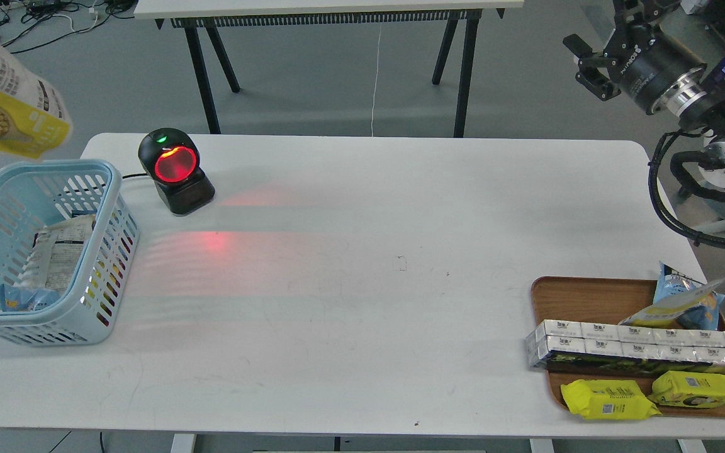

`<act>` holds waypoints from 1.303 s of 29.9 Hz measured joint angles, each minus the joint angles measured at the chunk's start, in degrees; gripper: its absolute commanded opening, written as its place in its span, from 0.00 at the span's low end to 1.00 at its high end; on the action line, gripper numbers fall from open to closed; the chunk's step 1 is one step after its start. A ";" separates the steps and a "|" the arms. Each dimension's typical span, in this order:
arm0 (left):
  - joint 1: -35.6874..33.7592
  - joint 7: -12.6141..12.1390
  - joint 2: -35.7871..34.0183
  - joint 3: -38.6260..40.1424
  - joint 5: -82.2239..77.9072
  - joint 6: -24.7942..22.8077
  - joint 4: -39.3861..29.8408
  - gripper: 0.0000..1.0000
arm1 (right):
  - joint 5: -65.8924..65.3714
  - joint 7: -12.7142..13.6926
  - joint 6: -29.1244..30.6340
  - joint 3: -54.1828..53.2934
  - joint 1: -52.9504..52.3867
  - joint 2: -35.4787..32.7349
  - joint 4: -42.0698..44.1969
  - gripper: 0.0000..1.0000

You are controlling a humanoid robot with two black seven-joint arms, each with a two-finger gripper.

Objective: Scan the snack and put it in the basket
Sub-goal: 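Move the bag over the blue basket and release it inside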

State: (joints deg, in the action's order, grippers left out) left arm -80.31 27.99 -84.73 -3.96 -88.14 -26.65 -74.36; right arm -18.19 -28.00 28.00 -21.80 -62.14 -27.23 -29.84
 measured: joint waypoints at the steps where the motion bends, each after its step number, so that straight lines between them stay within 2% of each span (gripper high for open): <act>1: 0.56 0.00 -0.10 -0.12 0.00 0.00 -0.03 0.00 | 0.00 0.00 0.00 0.00 -0.02 0.01 -0.04 0.98; 9: 6.93 0.01 2.52 -0.36 -0.25 0.57 0.95 0.00 | 0.07 0.00 0.00 0.00 -0.25 -0.25 -0.24 0.98; 18: 12.92 0.01 9.77 -0.34 -0.62 0.72 7.79 0.00 | 0.09 0.00 0.00 -0.08 -0.19 -0.60 -0.49 0.98; 25: 15.29 0.01 12.61 -0.30 -0.63 0.72 9.97 0.09 | 0.09 0.00 0.00 -0.09 -0.16 -0.64 -0.26 0.98; 28: 15.43 0.01 13.76 -0.25 -0.63 0.72 10.36 0.20 | 0.09 0.00 0.00 -0.09 0.18 -0.64 -0.20 0.98; 30: 15.50 0.01 13.98 -0.24 -0.63 0.70 10.51 0.32 | 0.09 0.00 0.00 -0.16 0.49 -0.64 -0.23 0.98; 31: 15.51 0.01 14.05 -0.23 -0.63 0.66 10.61 0.40 | 0.09 0.00 0.00 -0.20 0.56 -0.64 -0.27 0.98; 33: 15.53 0.01 14.13 0.01 -0.42 0.47 10.69 0.70 | 0.09 0.00 0.00 -0.25 0.68 -0.66 -0.34 0.98; 34: 15.52 0.01 14.16 0.24 0.09 0.39 10.73 0.78 | 0.09 0.00 0.00 -0.25 0.73 -0.69 -0.38 0.98; 39: 15.41 0.01 14.61 2.76 6.60 0.22 10.98 0.82 | 0.09 0.00 0.00 -0.17 0.78 -0.56 -0.61 0.98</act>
State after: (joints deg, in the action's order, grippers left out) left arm -64.90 28.00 -70.12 -1.20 -81.54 -26.43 -63.39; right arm -18.10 -28.00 28.00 -21.96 -61.36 -27.79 -30.45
